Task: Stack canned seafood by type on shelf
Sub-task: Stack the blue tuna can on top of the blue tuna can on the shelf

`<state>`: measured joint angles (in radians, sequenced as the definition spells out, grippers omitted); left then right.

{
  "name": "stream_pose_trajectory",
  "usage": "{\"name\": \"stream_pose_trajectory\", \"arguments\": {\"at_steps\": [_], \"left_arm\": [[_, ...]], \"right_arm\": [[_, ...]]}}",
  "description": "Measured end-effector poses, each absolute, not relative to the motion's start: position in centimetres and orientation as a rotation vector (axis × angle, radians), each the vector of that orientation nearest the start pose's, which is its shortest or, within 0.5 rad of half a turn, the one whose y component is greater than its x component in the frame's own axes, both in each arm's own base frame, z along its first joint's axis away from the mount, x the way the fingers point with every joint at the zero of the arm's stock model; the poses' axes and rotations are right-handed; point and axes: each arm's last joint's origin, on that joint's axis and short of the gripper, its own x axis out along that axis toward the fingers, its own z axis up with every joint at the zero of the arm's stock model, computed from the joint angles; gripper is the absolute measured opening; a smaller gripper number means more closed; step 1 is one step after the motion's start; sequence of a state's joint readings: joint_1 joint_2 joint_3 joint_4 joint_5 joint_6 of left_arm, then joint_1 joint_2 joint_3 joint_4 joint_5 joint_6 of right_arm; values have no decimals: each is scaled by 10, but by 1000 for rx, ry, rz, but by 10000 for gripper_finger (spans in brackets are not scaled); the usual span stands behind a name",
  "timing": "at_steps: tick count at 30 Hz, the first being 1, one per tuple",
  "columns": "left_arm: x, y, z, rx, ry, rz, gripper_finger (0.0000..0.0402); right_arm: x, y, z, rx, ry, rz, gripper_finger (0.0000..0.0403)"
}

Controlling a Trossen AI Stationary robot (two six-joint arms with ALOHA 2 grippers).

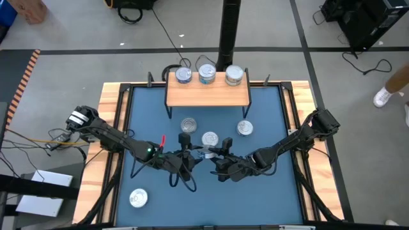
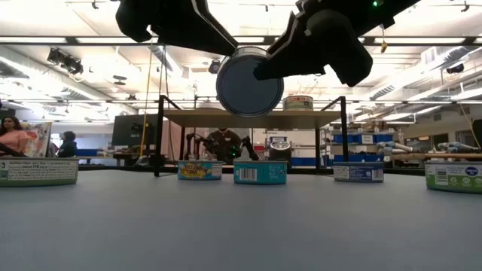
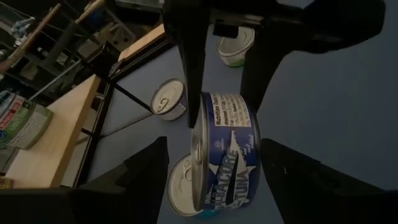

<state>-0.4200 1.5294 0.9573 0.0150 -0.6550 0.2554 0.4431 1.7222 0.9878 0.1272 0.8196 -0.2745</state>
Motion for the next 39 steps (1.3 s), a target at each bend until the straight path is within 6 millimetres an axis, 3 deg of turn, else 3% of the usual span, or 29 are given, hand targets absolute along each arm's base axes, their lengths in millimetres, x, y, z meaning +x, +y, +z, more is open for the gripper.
{"name": "stream_pose_trajectory", "arguments": {"at_steps": [22,26,32,39], "left_arm": [[303,-116,236,485,520,174,252],[303,-116,235,486,521,174,229],[304,-119,245,524,565,153,154],[305,-119,260,572,632,165,149]], "right_arm": [[333,135,202,-595,468,-275,143],[333,135,203,-594,464,-277,143],[334,135,204,-590,458,-282,143],[335,135,206,-587,448,-292,147]]}}
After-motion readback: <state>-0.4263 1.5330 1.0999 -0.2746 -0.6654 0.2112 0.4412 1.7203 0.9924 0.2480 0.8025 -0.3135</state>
